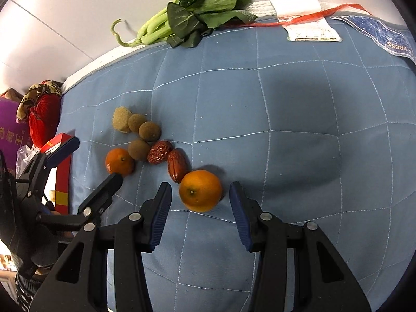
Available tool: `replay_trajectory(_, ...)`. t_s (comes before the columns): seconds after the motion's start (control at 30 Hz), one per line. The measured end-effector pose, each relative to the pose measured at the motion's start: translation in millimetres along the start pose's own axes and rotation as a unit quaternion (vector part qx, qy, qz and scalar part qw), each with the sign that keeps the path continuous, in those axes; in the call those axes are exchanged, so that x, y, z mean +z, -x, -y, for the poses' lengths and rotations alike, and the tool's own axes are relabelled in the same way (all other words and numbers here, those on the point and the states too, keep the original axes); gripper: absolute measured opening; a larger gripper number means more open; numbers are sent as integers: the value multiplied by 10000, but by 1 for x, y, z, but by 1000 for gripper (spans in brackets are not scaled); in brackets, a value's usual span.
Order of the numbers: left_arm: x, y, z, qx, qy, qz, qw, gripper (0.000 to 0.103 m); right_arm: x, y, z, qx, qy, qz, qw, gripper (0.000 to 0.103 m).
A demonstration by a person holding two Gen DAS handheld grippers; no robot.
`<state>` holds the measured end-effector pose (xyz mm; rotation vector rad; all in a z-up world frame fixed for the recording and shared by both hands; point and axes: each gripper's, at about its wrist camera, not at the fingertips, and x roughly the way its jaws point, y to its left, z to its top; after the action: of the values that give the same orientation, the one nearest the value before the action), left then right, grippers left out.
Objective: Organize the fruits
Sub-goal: 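Return the left tool to the pile and grasp the large mandarin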
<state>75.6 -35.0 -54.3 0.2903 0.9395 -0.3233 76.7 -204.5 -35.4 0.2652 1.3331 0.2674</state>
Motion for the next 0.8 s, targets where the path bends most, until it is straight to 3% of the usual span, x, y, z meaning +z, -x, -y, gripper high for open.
replay_trajectory(0.2,1,-4,2,-48,-37,-79,10000,68,-1,-5,-2,-84,45,-22,10000,45)
replay_trajectory(0.33,1,-8,0,-116,69,-179,9997,51,-4,-8,-4,-185,133,-23,9997,45)
replay_trajectory(0.4,1,-9,-1,-223,130,-211,9994,45,-4,-9,-6,-243,172,-27,9996,42)
replay_trajectory(0.47,1,-9,1,-248,140,-233,9993,40,-5,-9,-5,-291,190,-32,9994,33)
replay_trajectory(0.53,1,-7,2,-254,104,-205,9994,33,-5,-7,-2,-220,124,-41,9997,33)
replay_trajectory(0.7,-2,-6,1,-327,114,-194,9992,31,-4,-1,2,-124,30,2,9999,33)
replay_trajectory(0.8,-2,-7,-1,-360,199,-232,9989,36,-4,2,6,-88,-59,21,9999,33)
